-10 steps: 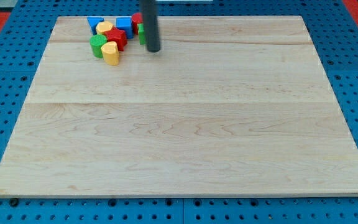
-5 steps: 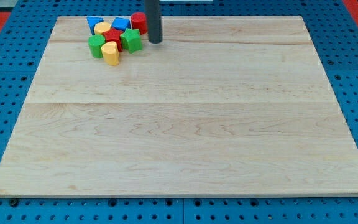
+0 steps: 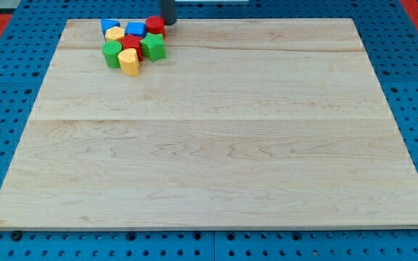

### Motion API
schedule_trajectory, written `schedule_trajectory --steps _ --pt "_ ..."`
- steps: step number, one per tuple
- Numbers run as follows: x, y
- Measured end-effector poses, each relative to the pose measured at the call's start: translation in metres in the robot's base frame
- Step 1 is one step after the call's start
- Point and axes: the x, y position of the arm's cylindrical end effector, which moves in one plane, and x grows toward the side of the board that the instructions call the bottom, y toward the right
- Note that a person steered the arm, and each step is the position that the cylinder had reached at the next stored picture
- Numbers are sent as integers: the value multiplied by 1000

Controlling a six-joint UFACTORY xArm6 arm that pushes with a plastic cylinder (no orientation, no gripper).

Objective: Adjust the group of blocks to the top left

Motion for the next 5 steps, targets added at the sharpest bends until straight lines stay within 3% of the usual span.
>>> schedule_trajectory --steps 2,3,4,5 --pt "45 -3" --pt "58 33" --pt "59 104" --pt "111 90"
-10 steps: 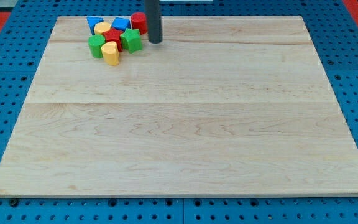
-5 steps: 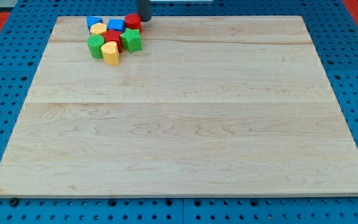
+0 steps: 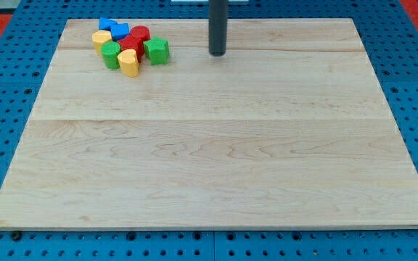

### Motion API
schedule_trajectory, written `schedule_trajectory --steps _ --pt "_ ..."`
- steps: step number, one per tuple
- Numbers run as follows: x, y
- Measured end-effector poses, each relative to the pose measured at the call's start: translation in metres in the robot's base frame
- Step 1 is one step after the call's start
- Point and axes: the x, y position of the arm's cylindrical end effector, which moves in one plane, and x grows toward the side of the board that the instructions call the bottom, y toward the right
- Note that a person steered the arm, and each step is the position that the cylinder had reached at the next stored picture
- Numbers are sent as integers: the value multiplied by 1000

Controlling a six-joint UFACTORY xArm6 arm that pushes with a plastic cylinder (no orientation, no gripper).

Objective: Adjust the group of blocks to the top left

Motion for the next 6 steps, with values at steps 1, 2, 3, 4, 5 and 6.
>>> schedule_trajectory --steps 1,2,3,4,5,6 --pt "3 -28" --pt "-34 -40" --pt "-25 -66" --pt "1 -64" --pt "27 -70" --pt "55 -49"
